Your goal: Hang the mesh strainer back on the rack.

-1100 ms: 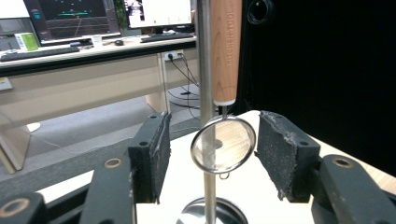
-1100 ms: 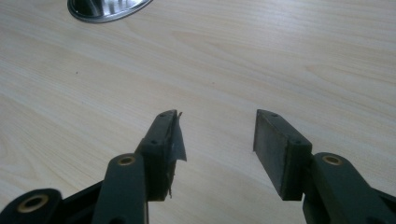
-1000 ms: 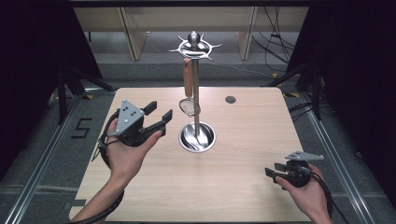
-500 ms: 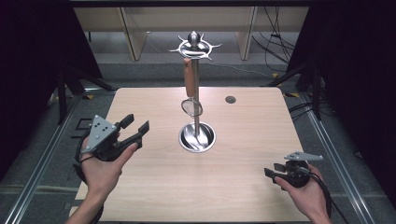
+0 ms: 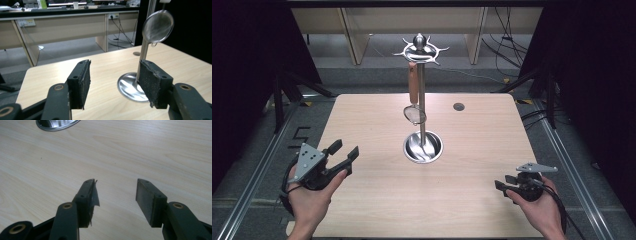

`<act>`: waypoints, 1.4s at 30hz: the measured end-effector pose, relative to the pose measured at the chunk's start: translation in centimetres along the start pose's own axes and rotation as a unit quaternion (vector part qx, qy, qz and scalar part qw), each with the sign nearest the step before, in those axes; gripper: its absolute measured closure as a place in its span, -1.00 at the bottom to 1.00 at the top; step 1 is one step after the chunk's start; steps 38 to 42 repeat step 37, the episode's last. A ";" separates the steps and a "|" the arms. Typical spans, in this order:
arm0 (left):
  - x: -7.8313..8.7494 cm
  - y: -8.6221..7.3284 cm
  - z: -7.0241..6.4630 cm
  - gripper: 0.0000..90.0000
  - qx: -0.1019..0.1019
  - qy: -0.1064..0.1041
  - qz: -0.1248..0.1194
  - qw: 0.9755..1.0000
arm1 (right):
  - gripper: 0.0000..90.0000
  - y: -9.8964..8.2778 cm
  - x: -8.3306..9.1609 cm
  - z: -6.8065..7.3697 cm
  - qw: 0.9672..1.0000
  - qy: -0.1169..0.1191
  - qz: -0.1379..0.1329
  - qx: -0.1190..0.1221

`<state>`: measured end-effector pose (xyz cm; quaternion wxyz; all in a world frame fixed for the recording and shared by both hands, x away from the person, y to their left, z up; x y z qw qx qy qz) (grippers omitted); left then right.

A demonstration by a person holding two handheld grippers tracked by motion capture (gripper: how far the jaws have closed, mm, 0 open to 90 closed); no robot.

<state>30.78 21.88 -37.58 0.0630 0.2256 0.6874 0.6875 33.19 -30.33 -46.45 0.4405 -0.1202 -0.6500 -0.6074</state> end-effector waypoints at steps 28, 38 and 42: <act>-1.6 -8.5 6.8 -0.09 0.061 0.081 0.143 0.984 | 0.11 -0.2 -0.2 -0.1 1.000 0.005 0.012 -0.023; -1.2 -8.7 6.4 -0.10 0.062 0.075 0.148 0.984 | 0.10 -0.1 -0.1 -0.4 1.000 0.001 0.008 -0.016; -1.2 -8.7 6.4 -0.10 0.062 0.075 0.148 0.984 | 0.10 -0.1 -0.1 -0.4 1.000 0.001 0.008 -0.016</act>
Point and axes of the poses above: each handheld gripper's, and its own axes: x roughly backward along the jaws, y roughly out of its top, z roughly to its left, the point moved 1 cm from there along -x, roughly forward along the jaws, and after that the axes turned 1 degree about -y, right-handed, at the moved point
